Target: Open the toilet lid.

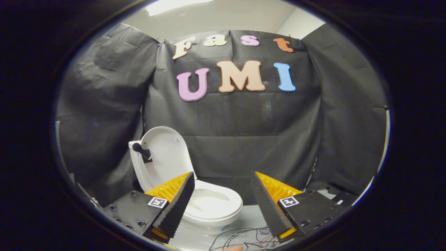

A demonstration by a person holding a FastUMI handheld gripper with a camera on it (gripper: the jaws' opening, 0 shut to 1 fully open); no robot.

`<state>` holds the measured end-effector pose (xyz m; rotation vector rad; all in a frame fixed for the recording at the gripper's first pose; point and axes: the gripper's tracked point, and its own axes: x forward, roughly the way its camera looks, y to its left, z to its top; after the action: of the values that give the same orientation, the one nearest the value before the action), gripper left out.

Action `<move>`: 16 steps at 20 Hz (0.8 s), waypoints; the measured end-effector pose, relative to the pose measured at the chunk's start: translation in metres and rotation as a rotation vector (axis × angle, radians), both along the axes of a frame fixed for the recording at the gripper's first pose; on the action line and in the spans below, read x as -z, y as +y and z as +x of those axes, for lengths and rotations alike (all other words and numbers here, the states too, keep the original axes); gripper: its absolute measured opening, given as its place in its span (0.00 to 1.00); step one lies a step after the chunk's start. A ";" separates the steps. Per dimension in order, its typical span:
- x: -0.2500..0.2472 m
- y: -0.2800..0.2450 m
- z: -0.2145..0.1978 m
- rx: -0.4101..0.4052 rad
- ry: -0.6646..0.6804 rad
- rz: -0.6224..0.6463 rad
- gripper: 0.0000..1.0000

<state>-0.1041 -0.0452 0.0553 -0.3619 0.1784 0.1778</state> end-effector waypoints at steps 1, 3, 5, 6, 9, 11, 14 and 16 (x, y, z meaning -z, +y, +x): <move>0.001 -0.001 -0.001 0.000 0.000 0.000 1.00; 0.001 0.000 0.000 0.000 0.000 0.000 1.00; 0.001 0.000 0.000 -0.001 0.000 0.000 1.00; 0.000 0.000 0.000 -0.001 0.000 0.000 1.00; 0.001 -0.001 -0.001 -0.001 0.000 0.000 1.00; 0.001 -0.001 -0.002 -0.001 0.000 0.000 1.00; 0.001 0.000 -0.001 -0.001 0.000 0.000 1.00; 0.001 0.000 -0.001 -0.001 0.000 0.000 1.00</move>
<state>-0.1047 -0.0454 0.0548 -0.3623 0.1785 0.1792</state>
